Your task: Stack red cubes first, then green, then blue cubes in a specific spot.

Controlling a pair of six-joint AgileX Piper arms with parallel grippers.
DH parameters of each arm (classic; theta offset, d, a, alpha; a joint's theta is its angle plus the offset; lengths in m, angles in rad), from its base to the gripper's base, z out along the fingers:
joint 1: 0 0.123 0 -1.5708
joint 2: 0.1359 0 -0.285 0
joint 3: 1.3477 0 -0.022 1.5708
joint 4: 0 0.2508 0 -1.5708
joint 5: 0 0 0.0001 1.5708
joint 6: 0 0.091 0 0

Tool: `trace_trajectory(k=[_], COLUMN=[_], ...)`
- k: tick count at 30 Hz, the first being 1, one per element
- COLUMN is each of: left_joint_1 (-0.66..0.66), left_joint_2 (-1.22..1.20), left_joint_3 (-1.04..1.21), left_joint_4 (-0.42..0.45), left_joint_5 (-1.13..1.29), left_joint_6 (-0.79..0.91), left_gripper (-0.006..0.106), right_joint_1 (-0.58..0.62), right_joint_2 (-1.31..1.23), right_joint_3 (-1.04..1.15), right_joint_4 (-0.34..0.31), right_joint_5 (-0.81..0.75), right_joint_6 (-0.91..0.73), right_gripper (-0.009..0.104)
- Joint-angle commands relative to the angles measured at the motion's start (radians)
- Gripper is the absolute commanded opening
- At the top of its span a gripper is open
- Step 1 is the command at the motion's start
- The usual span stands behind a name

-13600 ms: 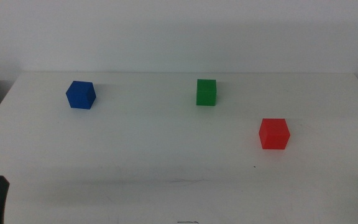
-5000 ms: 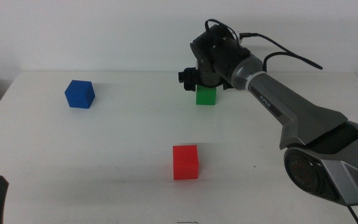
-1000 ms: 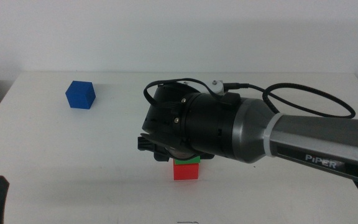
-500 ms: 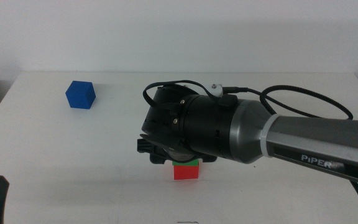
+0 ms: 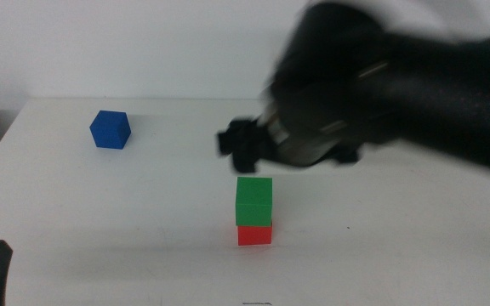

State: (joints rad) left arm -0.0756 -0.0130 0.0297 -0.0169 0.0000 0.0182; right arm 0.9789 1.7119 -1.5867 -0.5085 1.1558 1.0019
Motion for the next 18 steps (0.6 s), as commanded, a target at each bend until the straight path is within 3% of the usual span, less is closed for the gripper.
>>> trace_trajectory(k=[1,4,12,18], left_joint_1=[-0.002,-0.002,-0.002,-0.002], left_joint_2=[-0.020,-0.020,-0.020,-0.020], left_joint_3=[-0.003,-0.003,-0.003,-0.003], left_joint_4=[-0.012,-0.012,-0.012,-0.012], left_joint_5=[-0.086,-0.086,-0.086,-0.086], left_joint_6=[-0.009,-0.009,-0.009,-0.009], left_gripper=[0.093,0.093,0.093,0.093], right_joint_1=[-0.008,-0.032,-0.174,-0.236], right_joint_2=[-0.150,-0.307,-0.763,-1.051], right_joint_3=[-0.009,0.078,0.404,0.542], right_joint_4=[-0.047,-0.009,0.290,0.425], right_joint_5=[0.002,-0.049,-0.145,-0.206], right_joint_6=[-0.137,-0.273,-0.749,-0.944], right_gripper=[0.089,0.089,0.089,0.089])
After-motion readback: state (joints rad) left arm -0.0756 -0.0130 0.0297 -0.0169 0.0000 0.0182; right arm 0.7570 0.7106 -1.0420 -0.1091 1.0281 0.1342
